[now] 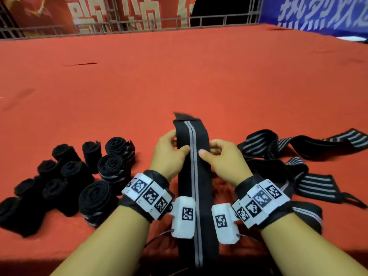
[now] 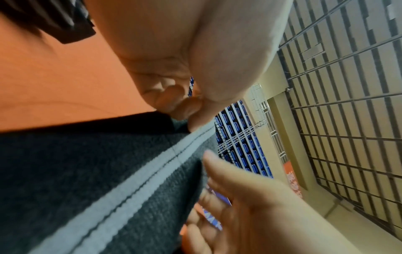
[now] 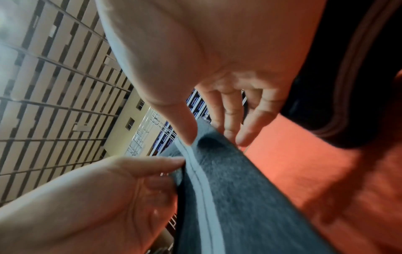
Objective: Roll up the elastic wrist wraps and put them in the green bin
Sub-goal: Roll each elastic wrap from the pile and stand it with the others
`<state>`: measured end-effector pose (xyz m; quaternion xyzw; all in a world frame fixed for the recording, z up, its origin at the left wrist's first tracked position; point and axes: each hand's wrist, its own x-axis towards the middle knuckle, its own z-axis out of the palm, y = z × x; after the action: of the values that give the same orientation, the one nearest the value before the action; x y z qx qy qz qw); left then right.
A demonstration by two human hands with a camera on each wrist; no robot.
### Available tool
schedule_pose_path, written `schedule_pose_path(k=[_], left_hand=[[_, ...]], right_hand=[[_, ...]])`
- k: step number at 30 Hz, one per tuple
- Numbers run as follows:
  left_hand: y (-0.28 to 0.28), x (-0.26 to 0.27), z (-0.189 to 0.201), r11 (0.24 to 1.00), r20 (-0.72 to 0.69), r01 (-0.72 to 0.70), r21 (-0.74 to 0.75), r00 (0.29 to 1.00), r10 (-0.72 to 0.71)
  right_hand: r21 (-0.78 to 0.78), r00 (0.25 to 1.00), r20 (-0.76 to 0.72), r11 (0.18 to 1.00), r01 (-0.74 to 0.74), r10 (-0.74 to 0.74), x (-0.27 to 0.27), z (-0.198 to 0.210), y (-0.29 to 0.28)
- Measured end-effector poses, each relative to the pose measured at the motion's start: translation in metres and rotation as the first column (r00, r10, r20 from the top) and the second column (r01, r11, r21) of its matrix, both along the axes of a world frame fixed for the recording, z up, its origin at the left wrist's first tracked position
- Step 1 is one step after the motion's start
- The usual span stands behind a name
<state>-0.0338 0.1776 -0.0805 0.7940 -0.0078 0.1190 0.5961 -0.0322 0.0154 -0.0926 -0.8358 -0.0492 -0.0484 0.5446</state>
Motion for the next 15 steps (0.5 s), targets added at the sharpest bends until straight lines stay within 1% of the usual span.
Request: schedule_pose_path(k=[2, 4, 6, 8, 10, 13, 15], left_hand=[[-0.001, 0.020, -0.009, 0.999, -0.060, 0.006, 0.032, 0.998, -0.004], [-0.004, 0.035, -0.021, 0.999, -0.148, 0.000, 0.045, 0.989, 0.007], [-0.005, 0.045, -0.038, 0.999, -0.238, -0.006, 0.042, 0.971, 0.015], [-0.004, 0.048, -0.054, 0.999, -0.296, 0.006, 0.039, 0.955, 0.006], [-0.003, 0.042, -0.060, 0.999, -0.312, 0.031, 0.027, 0.950, -0.021], [-0.003, 0.031, -0.058, 0.997, -0.306, 0.052, 0.062, 0.952, -0.031], [-0.002, 0.028, -0.055, 0.998, -0.289, 0.041, 0.040, 0.957, -0.028]], right_hand=[[-0.137, 0.998, -0.063, 0.990, 0.019, -0.028, -0.001, -0.007, -0.001], [-0.242, 0.995, -0.091, 0.970, 0.009, -0.032, -0.002, -0.008, -0.001], [-0.311, 0.993, -0.115, 0.950, -0.022, -0.014, -0.003, -0.010, -0.001], [-0.362, 0.988, -0.152, 0.930, -0.060, 0.004, -0.003, -0.015, -0.001], [-0.397, 0.981, -0.191, 0.913, -0.095, 0.019, -0.004, -0.021, -0.001], [-0.431, 0.971, -0.236, 0.892, -0.133, 0.031, -0.003, -0.026, 0.001], [-0.411, 0.977, -0.212, 0.903, -0.125, 0.038, -0.003, -0.024, 0.002]])
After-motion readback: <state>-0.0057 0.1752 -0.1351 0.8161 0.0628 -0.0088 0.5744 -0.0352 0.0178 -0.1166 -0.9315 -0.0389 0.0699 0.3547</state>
